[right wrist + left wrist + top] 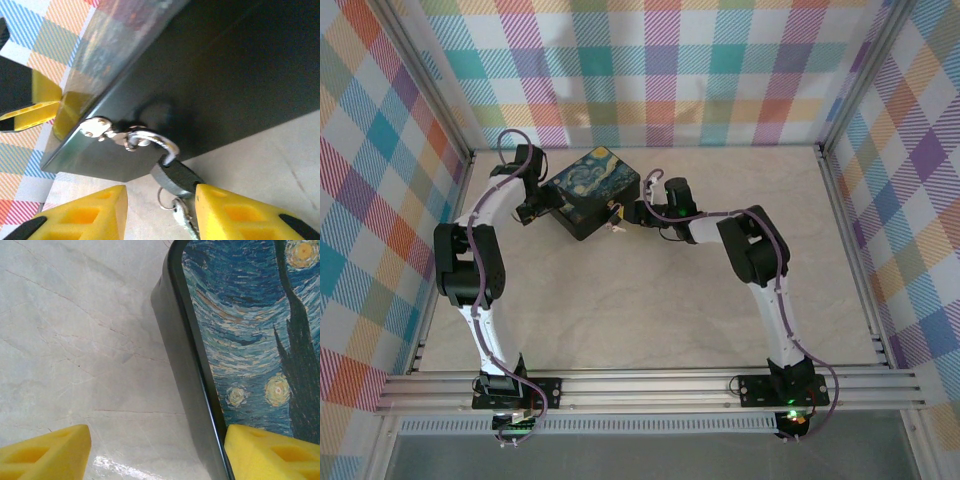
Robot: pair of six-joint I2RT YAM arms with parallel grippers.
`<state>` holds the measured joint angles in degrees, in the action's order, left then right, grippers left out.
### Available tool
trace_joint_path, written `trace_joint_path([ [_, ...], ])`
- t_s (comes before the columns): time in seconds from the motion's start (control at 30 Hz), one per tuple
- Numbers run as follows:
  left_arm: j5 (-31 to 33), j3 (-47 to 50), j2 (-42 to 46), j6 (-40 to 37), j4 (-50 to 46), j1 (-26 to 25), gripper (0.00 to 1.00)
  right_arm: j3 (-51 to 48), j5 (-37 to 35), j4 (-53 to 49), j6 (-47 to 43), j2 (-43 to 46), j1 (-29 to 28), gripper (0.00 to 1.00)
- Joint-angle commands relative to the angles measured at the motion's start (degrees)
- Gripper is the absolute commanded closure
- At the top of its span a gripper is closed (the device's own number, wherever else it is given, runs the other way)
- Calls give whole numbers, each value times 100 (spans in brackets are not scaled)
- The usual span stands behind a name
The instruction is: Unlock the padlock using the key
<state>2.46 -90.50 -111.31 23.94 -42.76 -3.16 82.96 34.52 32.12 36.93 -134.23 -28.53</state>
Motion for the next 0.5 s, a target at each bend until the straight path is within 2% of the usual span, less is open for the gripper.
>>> trace_joint_path([
  [0.0, 151, 339, -248, -8, -435, 78, 29, 174, -90, 229, 184, -146, 14, 60],
  [0.47, 80, 357, -212, -3, -373, 74, 29, 619, -231, 357, 579, -526, -118, 62],
])
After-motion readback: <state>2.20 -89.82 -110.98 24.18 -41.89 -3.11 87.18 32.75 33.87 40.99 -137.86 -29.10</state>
